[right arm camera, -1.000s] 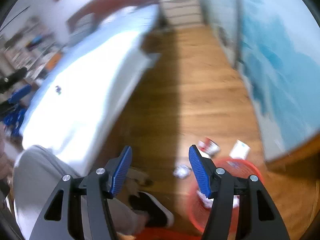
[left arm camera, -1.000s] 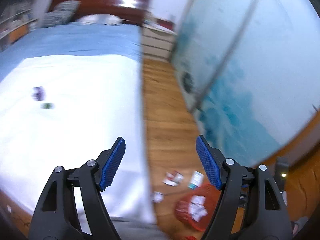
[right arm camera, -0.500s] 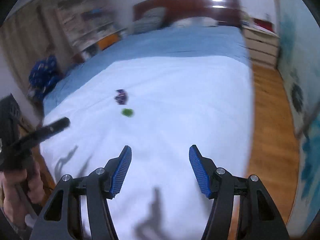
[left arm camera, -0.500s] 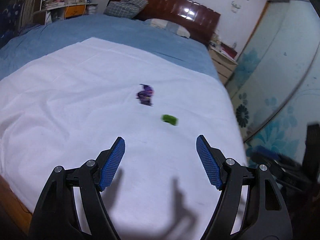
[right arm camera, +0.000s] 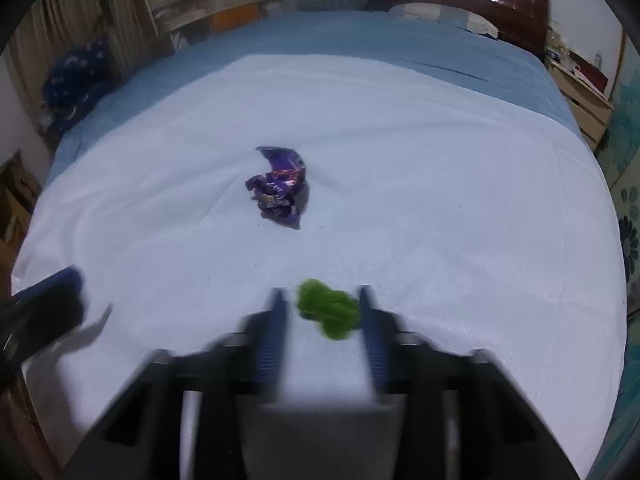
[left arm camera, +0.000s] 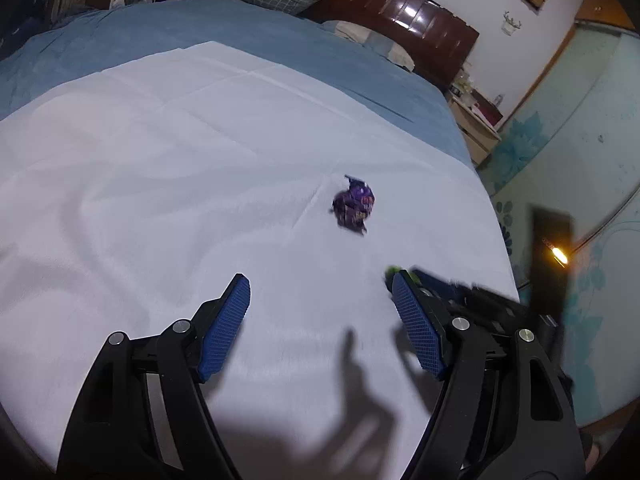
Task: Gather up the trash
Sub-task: 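Grasp the purple wrapper with the left tool while the right tool grasps the green wrapper, then carry both wrappers to the red wastebasket and release them inside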
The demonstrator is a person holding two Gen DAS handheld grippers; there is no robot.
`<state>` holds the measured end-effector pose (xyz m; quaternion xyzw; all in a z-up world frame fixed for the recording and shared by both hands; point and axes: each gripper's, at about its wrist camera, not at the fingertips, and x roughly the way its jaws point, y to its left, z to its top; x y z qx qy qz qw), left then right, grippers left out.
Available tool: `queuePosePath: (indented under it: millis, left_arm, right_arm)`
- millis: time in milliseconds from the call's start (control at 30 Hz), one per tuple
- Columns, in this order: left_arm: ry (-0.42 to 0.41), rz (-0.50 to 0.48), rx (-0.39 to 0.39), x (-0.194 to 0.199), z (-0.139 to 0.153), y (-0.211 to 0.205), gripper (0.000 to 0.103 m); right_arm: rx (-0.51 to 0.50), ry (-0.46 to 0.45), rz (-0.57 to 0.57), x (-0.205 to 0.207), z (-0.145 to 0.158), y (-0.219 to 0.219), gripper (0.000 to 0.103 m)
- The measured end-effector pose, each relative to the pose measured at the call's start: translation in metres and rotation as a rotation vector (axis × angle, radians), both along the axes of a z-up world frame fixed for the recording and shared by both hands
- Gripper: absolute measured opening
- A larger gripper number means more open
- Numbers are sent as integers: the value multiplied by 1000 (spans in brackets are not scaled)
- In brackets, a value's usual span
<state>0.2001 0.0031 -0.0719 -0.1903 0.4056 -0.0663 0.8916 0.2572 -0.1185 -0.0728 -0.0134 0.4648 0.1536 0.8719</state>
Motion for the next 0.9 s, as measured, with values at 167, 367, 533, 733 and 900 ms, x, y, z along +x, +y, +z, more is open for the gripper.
queuePosePath:
  millis: [167,367,533,733,900]
  left_arm:
    - [-33,-56,7,33,-1,-17,74]
    - [-43,-87,93,76,-4,-52,74]
    - [129,24,107,109,-31,-49,62]
    - [138,-7,48,104,-36,-41,24]
    - [73,6,40,78,-17,-36,23]
  right_arm:
    - [118,-50,-58,-38,7,-44,24]
    - [230,-43,-88,-85,1,-98,24]
    - [227,-40,-77,-87,-6,-102,24]
    - [254,-39,-77,-88,-8,-99,24]
    - [253,-42,-76,-81,-10,-99,24]
